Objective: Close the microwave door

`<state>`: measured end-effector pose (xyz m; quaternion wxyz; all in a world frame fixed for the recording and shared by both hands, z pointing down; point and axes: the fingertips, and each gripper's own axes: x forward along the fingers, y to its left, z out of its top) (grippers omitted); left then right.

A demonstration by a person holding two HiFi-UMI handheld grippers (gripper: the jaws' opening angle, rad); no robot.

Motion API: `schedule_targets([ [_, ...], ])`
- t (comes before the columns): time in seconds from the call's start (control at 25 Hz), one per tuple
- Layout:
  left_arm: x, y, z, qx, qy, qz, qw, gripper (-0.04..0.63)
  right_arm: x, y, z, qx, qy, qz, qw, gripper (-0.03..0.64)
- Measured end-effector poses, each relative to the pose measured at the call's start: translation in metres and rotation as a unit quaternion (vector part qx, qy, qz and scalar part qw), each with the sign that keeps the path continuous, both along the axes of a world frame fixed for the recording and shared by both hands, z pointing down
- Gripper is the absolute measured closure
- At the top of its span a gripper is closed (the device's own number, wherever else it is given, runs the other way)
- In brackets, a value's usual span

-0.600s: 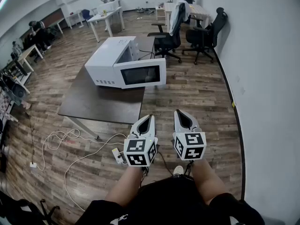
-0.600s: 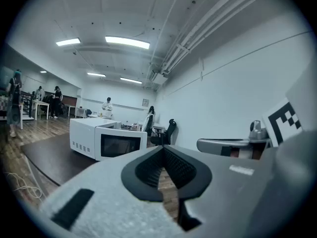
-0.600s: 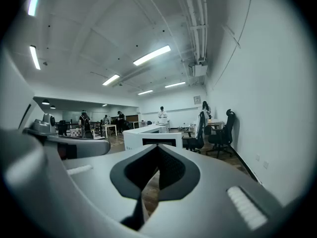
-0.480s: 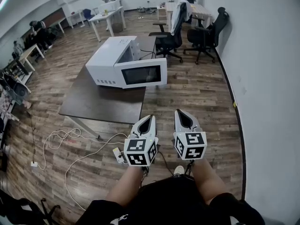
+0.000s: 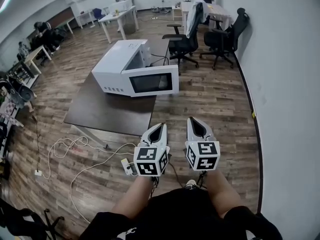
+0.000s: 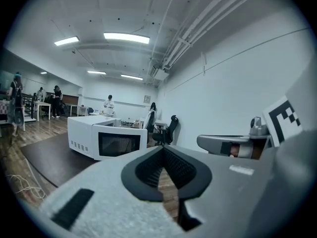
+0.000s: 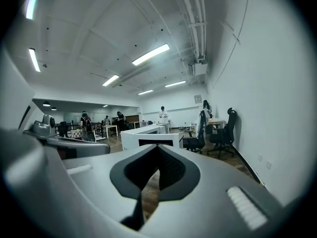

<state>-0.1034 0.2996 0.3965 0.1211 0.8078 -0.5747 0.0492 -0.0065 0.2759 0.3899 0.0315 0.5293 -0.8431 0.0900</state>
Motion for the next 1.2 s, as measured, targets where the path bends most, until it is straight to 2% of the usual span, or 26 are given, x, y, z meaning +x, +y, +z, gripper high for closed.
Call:
schedule_targets([
  [0.52,0.048,-0.074,-0.003,0.0,0.001,-0.024,0.9997,0.586,0.047,-0.069,0.0,-0.002,0.006,-0.034,0.999,0.607],
  [0.96,0.081,-0.1,0.013,-0.003,-0.019,-0.054,0.9983,0.586,0.096,-0.092,0.014,-0.009,0.007,-0.043,0.999,0.607],
  [1.2,0.085,-0.112,0.021,-0.011,-0.023,-0.061,0.9978,0.583,0.102,-0.099,0.023,-0.019,0.011,-0.048,0.999,0.607],
])
